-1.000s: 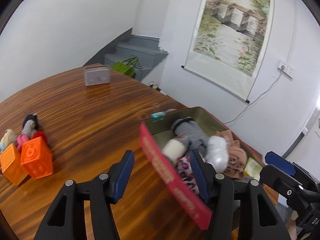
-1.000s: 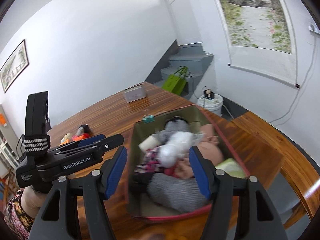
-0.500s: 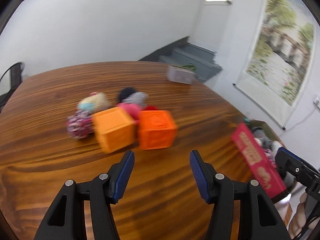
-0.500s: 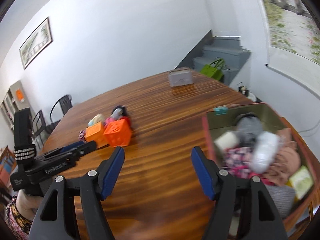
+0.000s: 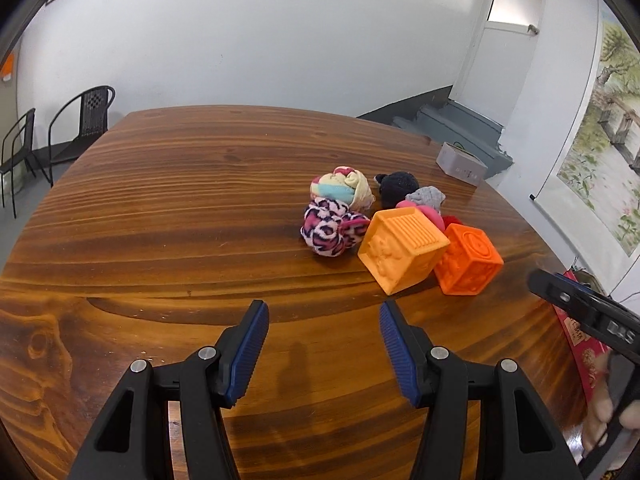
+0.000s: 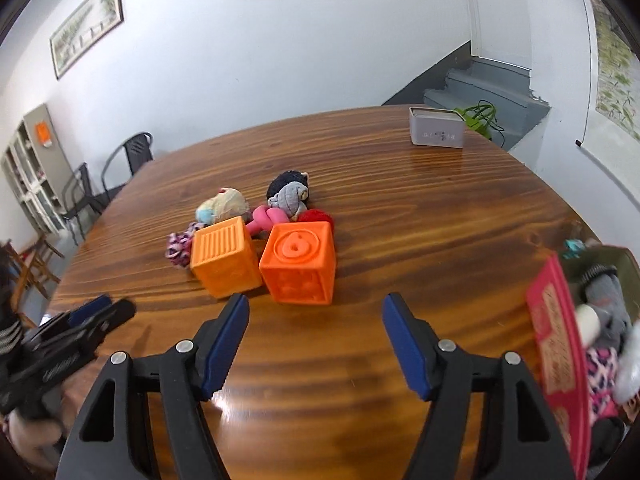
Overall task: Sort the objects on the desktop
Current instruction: 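Move both grippers back toward the orange cubes, then grasp the dark orange embossed cube with the right gripper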
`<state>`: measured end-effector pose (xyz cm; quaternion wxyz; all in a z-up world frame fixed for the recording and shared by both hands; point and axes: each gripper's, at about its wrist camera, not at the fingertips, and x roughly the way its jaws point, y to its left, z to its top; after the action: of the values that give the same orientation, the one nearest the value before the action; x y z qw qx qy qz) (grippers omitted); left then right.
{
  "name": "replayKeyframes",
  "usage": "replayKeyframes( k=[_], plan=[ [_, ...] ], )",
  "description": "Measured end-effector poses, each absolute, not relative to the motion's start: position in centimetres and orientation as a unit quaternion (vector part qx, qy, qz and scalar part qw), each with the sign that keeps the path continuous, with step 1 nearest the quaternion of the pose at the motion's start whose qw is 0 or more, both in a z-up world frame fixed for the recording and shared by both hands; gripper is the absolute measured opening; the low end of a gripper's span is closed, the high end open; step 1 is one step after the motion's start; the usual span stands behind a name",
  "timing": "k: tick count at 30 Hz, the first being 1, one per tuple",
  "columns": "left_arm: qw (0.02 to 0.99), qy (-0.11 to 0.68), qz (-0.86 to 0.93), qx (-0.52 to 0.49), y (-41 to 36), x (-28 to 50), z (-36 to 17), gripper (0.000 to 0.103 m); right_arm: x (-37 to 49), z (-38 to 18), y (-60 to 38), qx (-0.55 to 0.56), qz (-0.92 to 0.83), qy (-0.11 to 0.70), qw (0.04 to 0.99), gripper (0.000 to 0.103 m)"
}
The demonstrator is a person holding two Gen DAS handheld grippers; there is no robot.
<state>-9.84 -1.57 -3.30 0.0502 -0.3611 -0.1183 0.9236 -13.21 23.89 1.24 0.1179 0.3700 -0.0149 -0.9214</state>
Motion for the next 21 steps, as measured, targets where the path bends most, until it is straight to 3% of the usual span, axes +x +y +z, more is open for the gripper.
replayKeyframes(
  k=[13,15,21],
  plan=[
    [0.040,-0.138,0.913,-0.381,-2.8,-10.8,-4.5,0.059,-19.8,-2.8,20.3,0.417,-0.904,0.005,0.093,0.073],
    [0.041,-0.136,0.913,-0.383,-2.7,-10.9,-4.6,0.059,-19.9,-3.1,20.5,0.415,-0.905,0.005,0.093,0.057],
    [0.048,-0.131,0.916,-0.377,-1.8,-11.0,-4.3,0.059,-19.4,-2.7,21.6,0.416,-0.903,-0.010,0.106,0.056]
  ],
)
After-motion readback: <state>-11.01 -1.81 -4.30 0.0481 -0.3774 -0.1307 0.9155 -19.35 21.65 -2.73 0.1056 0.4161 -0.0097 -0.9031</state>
